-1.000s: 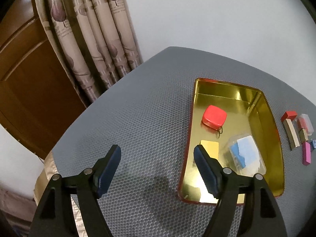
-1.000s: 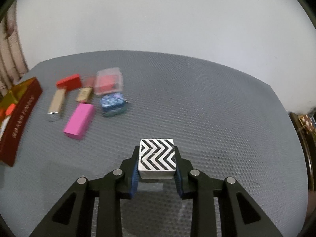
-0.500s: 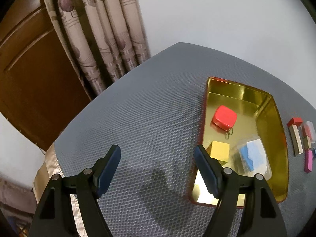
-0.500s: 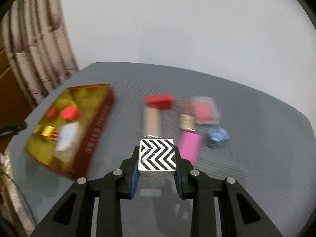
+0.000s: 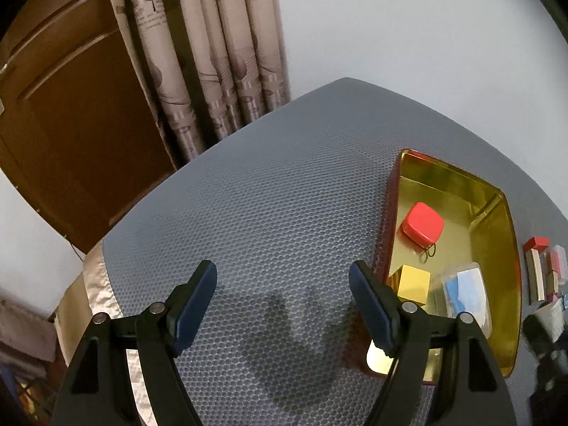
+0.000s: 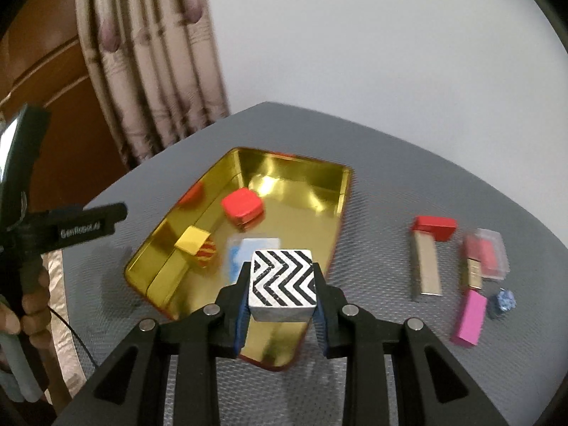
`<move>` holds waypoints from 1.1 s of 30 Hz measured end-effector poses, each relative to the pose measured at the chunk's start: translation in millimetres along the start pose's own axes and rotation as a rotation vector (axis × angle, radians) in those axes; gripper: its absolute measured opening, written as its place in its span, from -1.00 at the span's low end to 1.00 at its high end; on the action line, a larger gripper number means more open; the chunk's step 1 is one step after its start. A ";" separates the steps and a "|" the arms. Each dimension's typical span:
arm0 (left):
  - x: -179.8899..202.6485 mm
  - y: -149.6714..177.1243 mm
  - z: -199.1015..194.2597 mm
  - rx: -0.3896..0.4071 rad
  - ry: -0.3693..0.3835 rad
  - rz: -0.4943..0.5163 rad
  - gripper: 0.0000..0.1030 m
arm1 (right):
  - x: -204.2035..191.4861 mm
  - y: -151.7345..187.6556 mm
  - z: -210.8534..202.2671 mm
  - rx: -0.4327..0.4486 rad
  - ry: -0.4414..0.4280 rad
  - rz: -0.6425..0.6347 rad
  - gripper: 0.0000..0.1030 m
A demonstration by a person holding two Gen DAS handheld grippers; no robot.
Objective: Organize rigid objects
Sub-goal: 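Lower the zigzag block into the gold tin and open the right gripper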
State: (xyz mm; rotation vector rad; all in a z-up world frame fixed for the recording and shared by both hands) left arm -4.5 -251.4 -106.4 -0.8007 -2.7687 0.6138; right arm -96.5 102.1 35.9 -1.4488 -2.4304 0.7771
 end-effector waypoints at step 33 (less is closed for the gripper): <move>4.8 0.9 0.0 0.005 -0.023 -0.007 0.44 | 44.8 14.5 -3.6 0.020 0.036 0.129 -0.12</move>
Point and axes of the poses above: each gripper's, at about its wrist camera, not at the fingertips, and z roughly the way its jaws point, x to its right, y to its underside, the point moved 6 cm from there along z, roughly the way its jaws point, and after that the axes turned 11 degrees about -x, right-handed, at the moved point
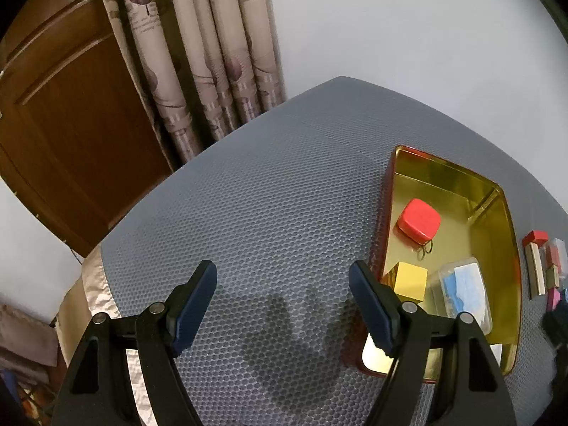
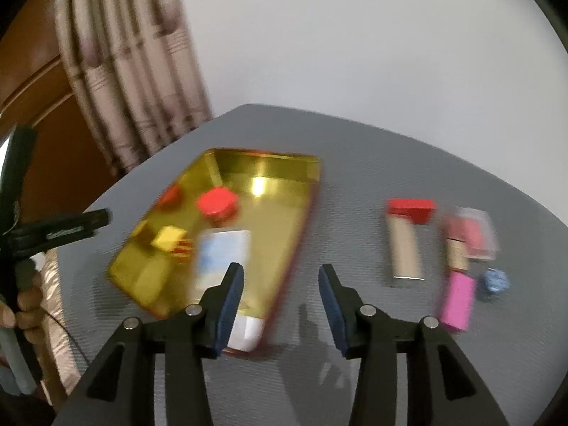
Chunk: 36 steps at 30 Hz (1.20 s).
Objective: Organize rigid objects
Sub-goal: 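Lower the zigzag block into the gold tin and open the right gripper, then grasp the blue bone-print mint tin with the right gripper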
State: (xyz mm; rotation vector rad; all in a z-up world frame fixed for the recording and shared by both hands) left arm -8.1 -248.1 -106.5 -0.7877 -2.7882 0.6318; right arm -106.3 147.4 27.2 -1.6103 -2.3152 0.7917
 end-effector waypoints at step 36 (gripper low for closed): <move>78.6 7.0 -33.9 0.057 0.003 0.147 0.46 | 184.6 22.8 87.2 -0.091 0.216 0.144 0.10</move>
Point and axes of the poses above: each gripper's, at about its wrist camera, not at the fingertips, and z roughly the way its jaws point, x to its right, y to its underside, the point moved 6 cm from there along z, roughly the way its jaws point, and after that the axes turned 11 degrees about -x, right-handed, at the moved point
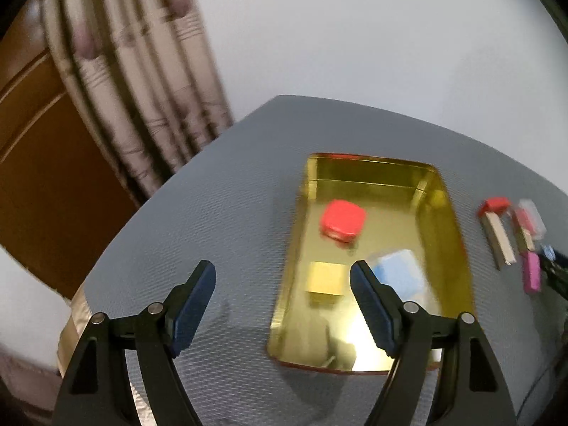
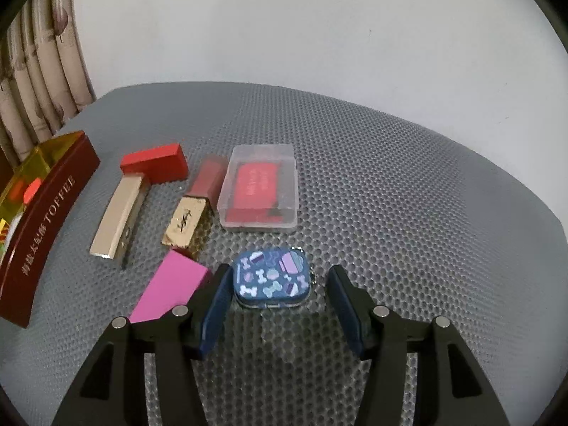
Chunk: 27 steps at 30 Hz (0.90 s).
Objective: Organize rigid objects
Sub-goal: 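Grasp the blue bone-print mint tin with the right gripper, then grasp the pink block with the left gripper while the right gripper holds the mint tin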
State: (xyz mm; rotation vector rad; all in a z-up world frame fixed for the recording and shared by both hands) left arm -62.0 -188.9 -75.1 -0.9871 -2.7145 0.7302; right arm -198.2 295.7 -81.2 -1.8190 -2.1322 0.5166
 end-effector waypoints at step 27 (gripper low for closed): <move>257.0 38.1 -14.3 -0.161 0.323 0.431 0.47 | 2.6 68.4 -15.9 0.025 0.158 0.204 -0.14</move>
Point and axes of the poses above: each gripper's, at about its wrist camera, not at the fingertips, and z roughly the way its jaws point, x to its right, y to its underside, the point moved 6 cm from there along z, roughly the way its jaws point, and after that the axes turned 11 degrees about -x, right-handed, at the moved point
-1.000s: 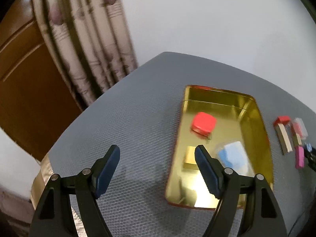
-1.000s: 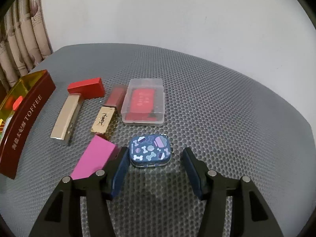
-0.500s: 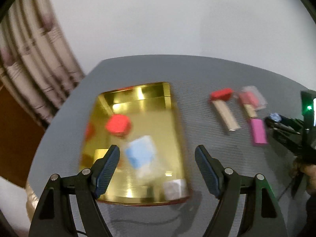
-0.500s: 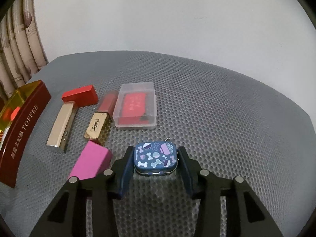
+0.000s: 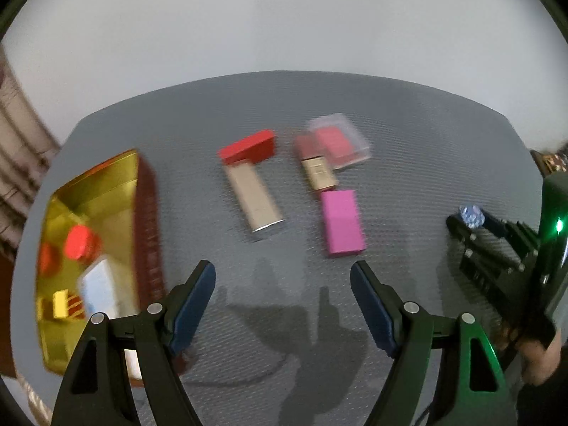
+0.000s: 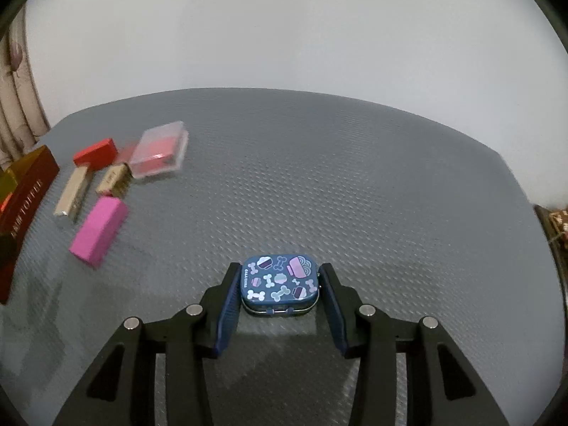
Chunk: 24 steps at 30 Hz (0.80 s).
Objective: Organize rigid objects
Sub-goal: 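Grasp the pink block with the left gripper while the right gripper holds the mint tin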
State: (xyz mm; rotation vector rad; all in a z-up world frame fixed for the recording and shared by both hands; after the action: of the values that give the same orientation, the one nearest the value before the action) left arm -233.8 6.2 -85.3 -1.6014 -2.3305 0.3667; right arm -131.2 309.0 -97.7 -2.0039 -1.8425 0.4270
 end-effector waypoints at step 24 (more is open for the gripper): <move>28.8 -33.5 70.7 -0.190 0.068 -0.086 0.08 | -18.1 -2.4 18.9 -0.005 -0.013 0.014 -0.12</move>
State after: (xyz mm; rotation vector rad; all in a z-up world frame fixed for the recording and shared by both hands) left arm -299.0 18.2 -135.8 -1.5620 -2.4342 0.0728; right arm -143.9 292.5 -113.8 -2.0231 -1.8391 0.4409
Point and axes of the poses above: each gripper's, at about its wrist camera, not at the fingertips, and z roughly the way its jaws point, x to its right, y to its underside, the point moved 6 cm from there along z, roughly the way its jaws point, and after that the axes turned 11 degrees about -x, right-handed, at the moved point
